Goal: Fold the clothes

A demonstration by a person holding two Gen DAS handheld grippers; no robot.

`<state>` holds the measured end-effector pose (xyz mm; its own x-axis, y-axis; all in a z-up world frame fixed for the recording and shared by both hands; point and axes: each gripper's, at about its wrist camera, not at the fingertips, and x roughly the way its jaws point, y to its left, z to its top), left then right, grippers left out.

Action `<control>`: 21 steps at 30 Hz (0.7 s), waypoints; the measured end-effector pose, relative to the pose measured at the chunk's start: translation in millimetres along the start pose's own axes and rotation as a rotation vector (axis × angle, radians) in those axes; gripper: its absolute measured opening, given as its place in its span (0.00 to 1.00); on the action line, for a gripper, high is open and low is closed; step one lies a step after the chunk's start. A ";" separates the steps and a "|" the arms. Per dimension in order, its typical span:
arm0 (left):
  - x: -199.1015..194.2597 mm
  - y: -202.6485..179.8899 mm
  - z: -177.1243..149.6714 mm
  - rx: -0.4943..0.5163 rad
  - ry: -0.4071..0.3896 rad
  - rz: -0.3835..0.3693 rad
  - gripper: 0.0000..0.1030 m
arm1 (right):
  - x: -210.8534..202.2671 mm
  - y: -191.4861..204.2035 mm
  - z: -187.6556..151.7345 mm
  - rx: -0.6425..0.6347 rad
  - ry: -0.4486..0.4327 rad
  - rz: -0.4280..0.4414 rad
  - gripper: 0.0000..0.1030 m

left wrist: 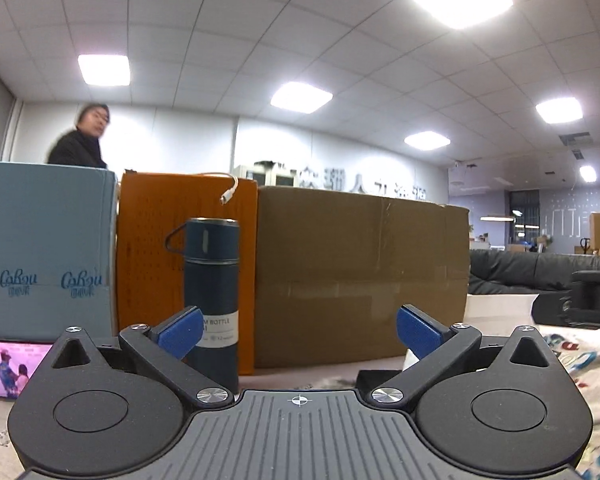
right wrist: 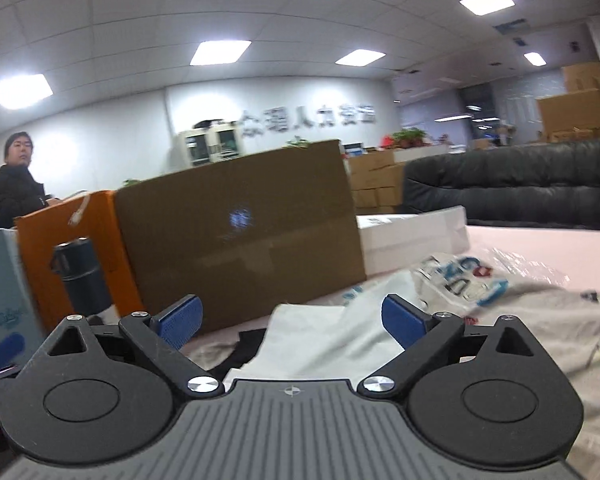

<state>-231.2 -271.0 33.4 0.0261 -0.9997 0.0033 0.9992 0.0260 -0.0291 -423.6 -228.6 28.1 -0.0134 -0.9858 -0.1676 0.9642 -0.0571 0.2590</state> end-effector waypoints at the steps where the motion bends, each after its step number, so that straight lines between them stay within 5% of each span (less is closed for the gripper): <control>1: 1.2 -0.1 -3.8 -0.004 -0.004 -0.004 1.00 | 2.4 -1.2 -5.2 0.007 -0.010 -0.029 0.94; 7: 1.5 8.2 -18.0 -0.017 -0.027 -0.040 1.00 | 12.4 -4.0 -32.7 -0.016 -0.102 -0.164 0.98; 21: -2.8 8.5 -24.2 -0.005 -0.052 -0.042 1.00 | 25.1 6.2 -51.1 -0.132 -0.081 -0.130 1.00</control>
<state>-223.5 -268.1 9.0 -0.0146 -0.9983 0.0561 0.9993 -0.0165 -0.0328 -404.4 -245.5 -23.1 -0.1566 -0.9812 -0.1127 0.9792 -0.1691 0.1123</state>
